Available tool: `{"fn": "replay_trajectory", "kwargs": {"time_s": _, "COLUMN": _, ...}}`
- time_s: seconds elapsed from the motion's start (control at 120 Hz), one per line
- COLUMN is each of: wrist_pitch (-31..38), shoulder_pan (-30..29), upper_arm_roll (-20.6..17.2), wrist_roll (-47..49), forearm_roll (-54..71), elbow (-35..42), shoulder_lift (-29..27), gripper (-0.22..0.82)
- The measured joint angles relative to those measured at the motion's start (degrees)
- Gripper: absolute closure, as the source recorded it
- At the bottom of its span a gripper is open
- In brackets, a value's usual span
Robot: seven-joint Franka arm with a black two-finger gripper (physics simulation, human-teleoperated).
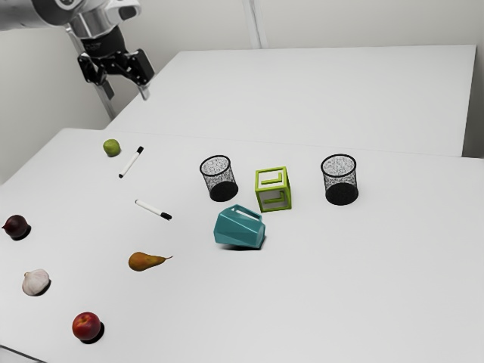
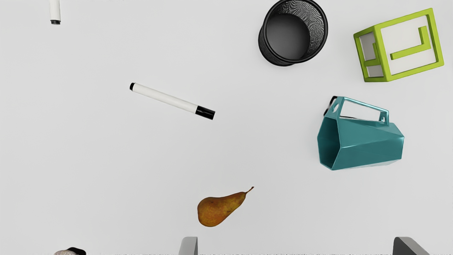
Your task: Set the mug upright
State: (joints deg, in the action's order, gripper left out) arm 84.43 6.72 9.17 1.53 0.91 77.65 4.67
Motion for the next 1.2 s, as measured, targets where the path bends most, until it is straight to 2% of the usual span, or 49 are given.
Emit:
{"fn": "replay_trajectory", "kwargs": {"time_s": 0.192, "wrist_pitch": 1.8, "shoulder_pan": -0.1, "upper_arm_roll": -0.4, "wrist_roll": -0.1, "forearm_roll": -3.1, "elbow": 4.8, "shoulder_lift": -0.8, "gripper": 0.00}}
{"fn": "replay_trajectory", "kwargs": {"time_s": 0.383, "wrist_pitch": 14.4, "shoulder_pan": 0.6, "upper_arm_roll": 2.6, "wrist_roll": -5.5, "forearm_roll": -26.2, "elbow": 30.6, "shoulder_lift": -3.0, "gripper": 0.00}}
{"fn": "replay_trajectory", "kwargs": {"time_s": 0.475, "wrist_pitch": 21.1, "shoulder_pan": -0.4, "upper_arm_roll": 3.0, "wrist_roll": -10.1, "forearm_roll": -36.2, "elbow": 37.7, "shoulder_lift": -2.4, "gripper": 0.00}}
{"fn": "replay_trajectory", "kwargs": {"time_s": 0.617, "wrist_pitch": 28.5, "shoulder_pan": -0.8, "upper_arm_roll": 3.1, "wrist_roll": -17.7, "forearm_roll": -47.6, "elbow": 40.6, "shoulder_lift": 1.3, "gripper": 0.00}}
{"fn": "replay_trajectory", "kwargs": {"time_s": 0.775, "wrist_pitch": 32.7, "shoulder_pan": -0.2, "upper_arm_roll": 3.8, "wrist_roll": -25.8, "forearm_roll": -56.4, "elbow": 43.4, "shoulder_lift": 4.0, "gripper": 0.00}}
{"fn": "replay_trajectory", "kwargs": {"time_s": 1.0, "wrist_pitch": 35.0, "shoulder_pan": -0.2, "upper_arm_roll": 3.8, "wrist_roll": -36.1, "forearm_roll": -68.1, "elbow": 47.8, "shoulder_lift": 5.8, "gripper": 0.00}}
{"fn": "replay_trajectory", "kwargs": {"time_s": 1.2, "wrist_pitch": 33.9, "shoulder_pan": -0.2, "upper_arm_roll": 3.8, "wrist_roll": -43.3, "forearm_roll": -76.6, "elbow": 49.1, "shoulder_lift": 6.8, "gripper": 0.00}}
